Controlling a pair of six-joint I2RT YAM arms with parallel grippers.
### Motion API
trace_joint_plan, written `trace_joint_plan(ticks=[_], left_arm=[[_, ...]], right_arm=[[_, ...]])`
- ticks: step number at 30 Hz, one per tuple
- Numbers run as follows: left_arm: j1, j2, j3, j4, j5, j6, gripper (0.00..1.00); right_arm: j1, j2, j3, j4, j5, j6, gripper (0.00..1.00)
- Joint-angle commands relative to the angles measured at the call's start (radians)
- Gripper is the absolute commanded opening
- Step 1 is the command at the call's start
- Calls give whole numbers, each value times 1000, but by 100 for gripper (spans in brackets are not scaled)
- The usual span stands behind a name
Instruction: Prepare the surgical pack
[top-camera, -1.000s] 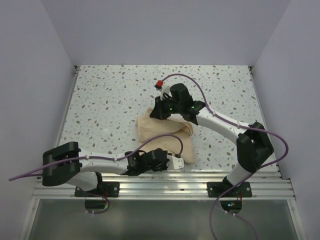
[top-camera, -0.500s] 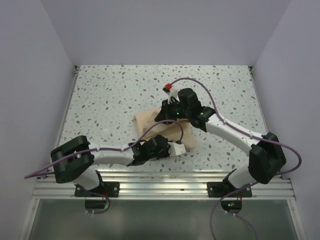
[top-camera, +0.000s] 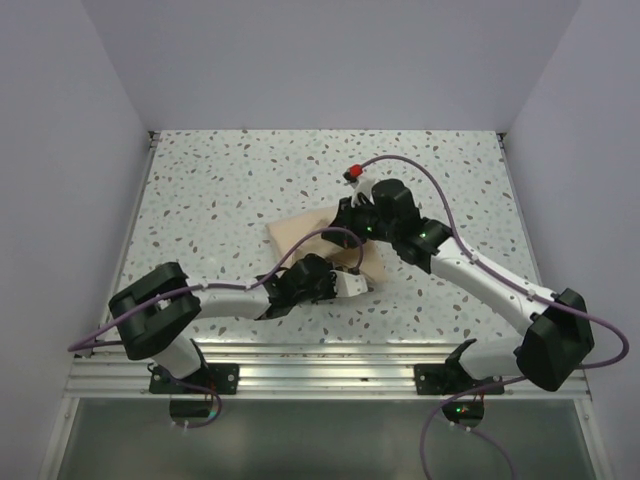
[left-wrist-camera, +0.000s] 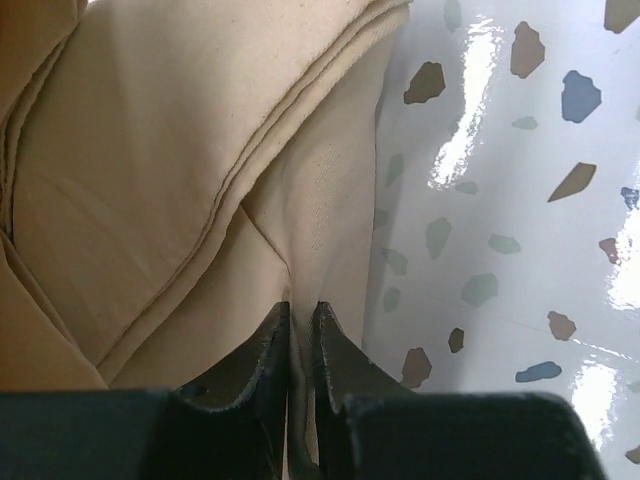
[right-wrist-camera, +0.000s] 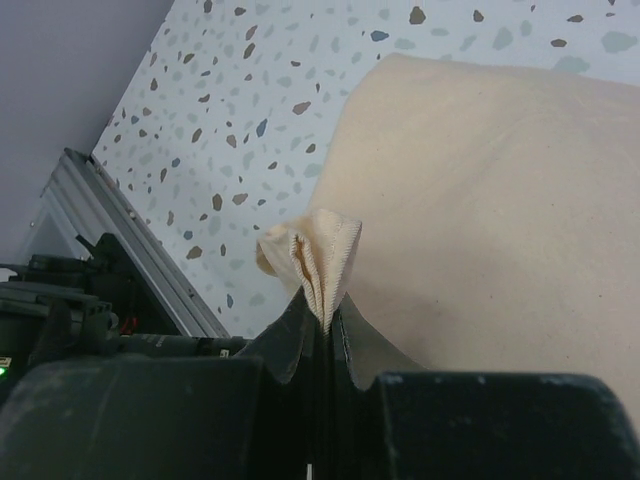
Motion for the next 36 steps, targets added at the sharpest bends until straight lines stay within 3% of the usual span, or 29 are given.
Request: trace_joint_plan(ticks=[1,28,36], left_arm=[[40,48,21,3,-21,50,0],[203,170,199,-101,115,80,0],[230,213,271,-147,143,82,0]], right_arm=[[3,-73,-7,-3,39,55,0],[3,-182,18,-68,71,135,0],[3,-167,105,-112,99,129,0]])
